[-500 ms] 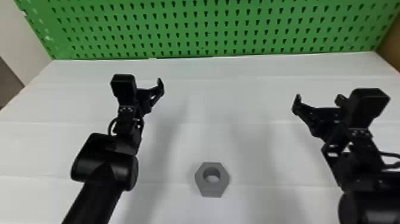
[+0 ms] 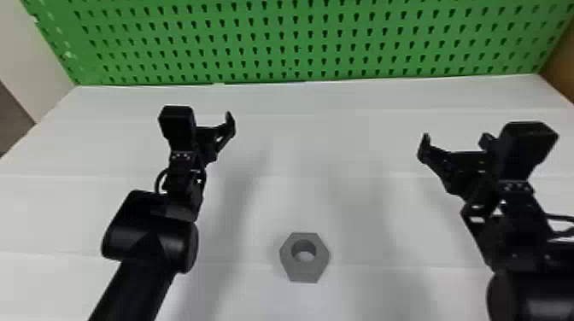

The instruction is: Pick up the hex nut

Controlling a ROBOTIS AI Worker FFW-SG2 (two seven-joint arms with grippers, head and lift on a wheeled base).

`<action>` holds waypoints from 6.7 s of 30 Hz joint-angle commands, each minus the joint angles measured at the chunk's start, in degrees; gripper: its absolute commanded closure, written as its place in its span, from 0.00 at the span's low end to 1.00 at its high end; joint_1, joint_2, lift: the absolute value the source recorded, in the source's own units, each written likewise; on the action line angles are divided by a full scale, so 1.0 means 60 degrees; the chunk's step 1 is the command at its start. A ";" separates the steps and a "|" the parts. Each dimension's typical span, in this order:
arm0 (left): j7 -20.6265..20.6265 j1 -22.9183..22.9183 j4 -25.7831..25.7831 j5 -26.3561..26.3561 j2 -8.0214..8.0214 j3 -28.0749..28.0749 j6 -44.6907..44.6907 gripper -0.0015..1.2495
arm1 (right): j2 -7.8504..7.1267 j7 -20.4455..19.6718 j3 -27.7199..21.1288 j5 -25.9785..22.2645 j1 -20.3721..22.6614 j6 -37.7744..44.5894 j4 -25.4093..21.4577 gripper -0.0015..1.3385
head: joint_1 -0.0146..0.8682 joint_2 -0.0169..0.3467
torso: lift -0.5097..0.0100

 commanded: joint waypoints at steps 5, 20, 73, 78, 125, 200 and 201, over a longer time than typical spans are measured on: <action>0.0012 0.0015 0.0000 -0.0001 0.0000 0.0007 -0.0008 0.07 | -0.0029 -0.0003 0.0081 0.0000 -0.0016 0.0305 -0.0235 0.13 | 0.91 0.46 | 0.81; 0.0012 0.0029 0.0000 -0.0001 0.0000 0.0022 -0.0037 0.07 | -0.0103 -0.0003 0.0301 0.0000 -0.0060 0.1038 -0.0689 0.13 | 0.91 0.46 | 0.81; 0.0012 -0.0322 0.0146 -0.0382 0.0000 0.0197 -0.0037 0.07 | -0.0601 0.0788 0.2718 -0.0425 -0.2565 1.0749 -0.2857 0.13 | 0.91 0.46 | 0.81; -0.0003 -0.0381 0.0220 -0.0440 0.0000 0.0197 -0.0037 0.07 | -0.0659 0.0788 0.2762 -0.0791 -0.2784 1.1423 -0.2857 0.13 | 0.91 0.46 | 0.81; 0.0012 -0.1992 0.0894 -0.1026 0.0044 -0.0008 -0.0096 0.07 | -0.0732 0.0788 0.3392 -0.3311 -0.4176 1.2755 -0.0763 0.12 | 0.91 0.46 | 0.81; 0.0392 -0.2754 0.1230 -0.0587 0.0674 -0.0770 -0.0330 0.07 | -0.0952 0.1637 0.6043 -0.4819 -0.6285 1.2755 0.3061 0.13 | 0.91 0.46 | 0.81; 0.0392 -0.2754 0.1230 -0.0587 0.0674 -0.0770 -0.0330 0.07 | -0.0952 0.1652 0.6073 -0.4805 -0.6315 1.2755 0.3105 0.13 | 0.91 0.46 | 0.81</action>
